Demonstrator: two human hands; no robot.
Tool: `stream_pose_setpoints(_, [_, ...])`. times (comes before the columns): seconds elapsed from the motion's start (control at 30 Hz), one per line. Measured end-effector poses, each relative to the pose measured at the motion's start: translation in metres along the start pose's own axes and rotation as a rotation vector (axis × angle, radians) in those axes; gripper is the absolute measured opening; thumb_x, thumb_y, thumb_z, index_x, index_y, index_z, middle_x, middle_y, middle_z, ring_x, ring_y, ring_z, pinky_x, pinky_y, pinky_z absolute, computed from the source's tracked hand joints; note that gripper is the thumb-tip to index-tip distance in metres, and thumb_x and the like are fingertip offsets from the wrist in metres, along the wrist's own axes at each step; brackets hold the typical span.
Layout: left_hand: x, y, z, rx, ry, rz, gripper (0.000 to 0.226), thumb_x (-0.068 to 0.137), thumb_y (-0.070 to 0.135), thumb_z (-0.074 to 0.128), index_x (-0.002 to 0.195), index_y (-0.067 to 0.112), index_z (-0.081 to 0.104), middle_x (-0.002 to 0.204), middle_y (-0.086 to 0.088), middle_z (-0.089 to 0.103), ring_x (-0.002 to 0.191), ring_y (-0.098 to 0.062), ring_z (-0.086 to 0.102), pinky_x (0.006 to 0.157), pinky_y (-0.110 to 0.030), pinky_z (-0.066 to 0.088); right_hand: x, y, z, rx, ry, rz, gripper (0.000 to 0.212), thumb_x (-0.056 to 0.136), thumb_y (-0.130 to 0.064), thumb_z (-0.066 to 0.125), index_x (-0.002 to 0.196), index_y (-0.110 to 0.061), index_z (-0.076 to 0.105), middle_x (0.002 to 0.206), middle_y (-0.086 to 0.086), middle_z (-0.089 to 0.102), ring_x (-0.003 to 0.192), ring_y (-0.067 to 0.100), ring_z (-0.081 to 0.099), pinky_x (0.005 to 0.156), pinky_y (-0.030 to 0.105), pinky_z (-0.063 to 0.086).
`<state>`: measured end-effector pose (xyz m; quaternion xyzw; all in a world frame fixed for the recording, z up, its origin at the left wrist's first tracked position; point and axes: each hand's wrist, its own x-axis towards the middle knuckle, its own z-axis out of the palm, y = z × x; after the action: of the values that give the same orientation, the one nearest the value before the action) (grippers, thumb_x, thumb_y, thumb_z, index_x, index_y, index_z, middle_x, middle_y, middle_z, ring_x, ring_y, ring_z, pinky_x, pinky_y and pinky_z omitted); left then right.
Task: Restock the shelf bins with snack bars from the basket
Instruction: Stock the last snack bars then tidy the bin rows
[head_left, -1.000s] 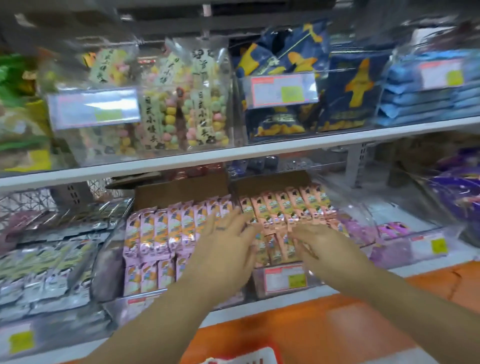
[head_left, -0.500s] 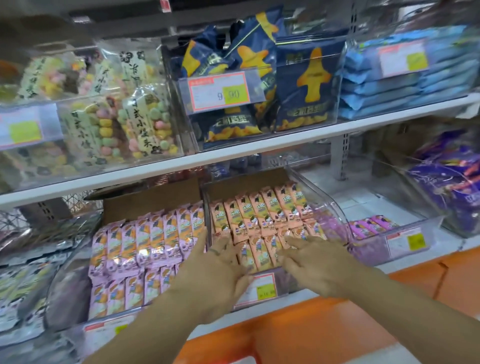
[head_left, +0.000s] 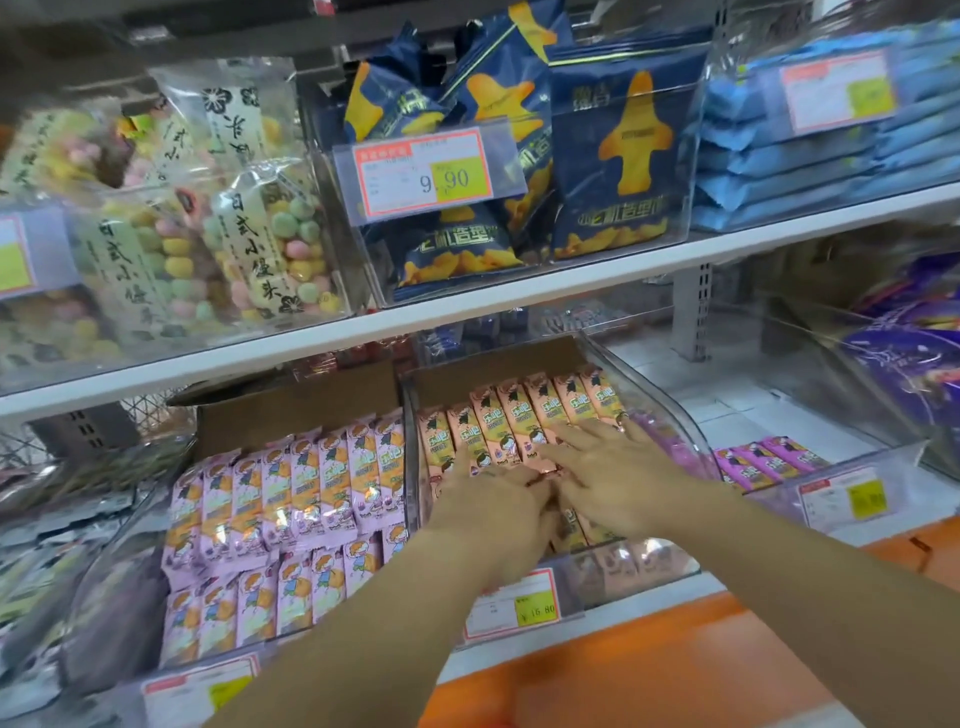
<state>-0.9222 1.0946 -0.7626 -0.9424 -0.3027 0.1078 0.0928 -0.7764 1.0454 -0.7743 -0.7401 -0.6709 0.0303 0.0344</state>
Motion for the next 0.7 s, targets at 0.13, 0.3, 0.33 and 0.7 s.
stream_pose_setpoints(0.13, [0.007, -0.003, 0.000, -0.003, -0.011, -0.033, 0.053, 0.102, 0.043, 0.021, 0.151, 0.023, 0.019, 0.158, 0.005, 0.019, 0.143, -0.025, 0.021, 0.114, -0.057, -0.008, -0.006, 0.008, 0.004, 0.003, 0.037, -0.007, 0.052, 0.102, -0.034, 0.027, 0.151, -0.032, 0.012, 0.160, -0.010, -0.003, 0.147, 0.013, -0.003, 0.117, 0.046, -0.006])
stream_pose_setpoints(0.3, [0.010, -0.004, 0.004, -0.023, 0.054, -0.041, 0.049, 0.101, 0.040, 0.027, 0.148, 0.024, 0.027, 0.152, 0.002, 0.031, 0.139, -0.025, 0.026, 0.115, -0.056, -0.004, -0.008, 0.006, 0.001, 0.028, 0.099, -0.044, 0.049, 0.100, -0.032, 0.030, 0.149, -0.032, 0.022, 0.159, -0.010, 0.007, 0.146, 0.013, 0.005, 0.117, 0.044, -0.002])
stream_pose_setpoints(0.33, [0.008, -0.005, 0.005, -0.041, 0.088, -0.034, 0.047, 0.101, 0.038, 0.030, 0.146, 0.025, 0.030, 0.149, 0.002, 0.035, 0.137, -0.025, 0.030, 0.115, -0.055, -0.004, -0.011, 0.005, 0.001, 0.045, 0.147, -0.071, 0.048, 0.100, -0.030, 0.032, 0.148, -0.031, 0.028, 0.158, -0.010, 0.015, 0.144, 0.013, 0.012, 0.118, 0.041, 0.003])
stream_pose_setpoints(0.7, [0.006, -0.011, 0.007, 0.005, 0.302, -0.088, 0.059, 0.096, 0.025, 0.044, 0.149, 0.031, 0.017, 0.157, 0.004, 0.014, 0.143, -0.019, 0.020, 0.116, -0.051, -0.003, -0.016, -0.001, 0.020, 0.135, 0.080, -0.176, 0.037, 0.095, -0.022, 0.034, 0.122, -0.020, 0.059, 0.118, -0.005, 0.059, 0.098, 0.012, 0.036, 0.097, 0.038, 0.037])
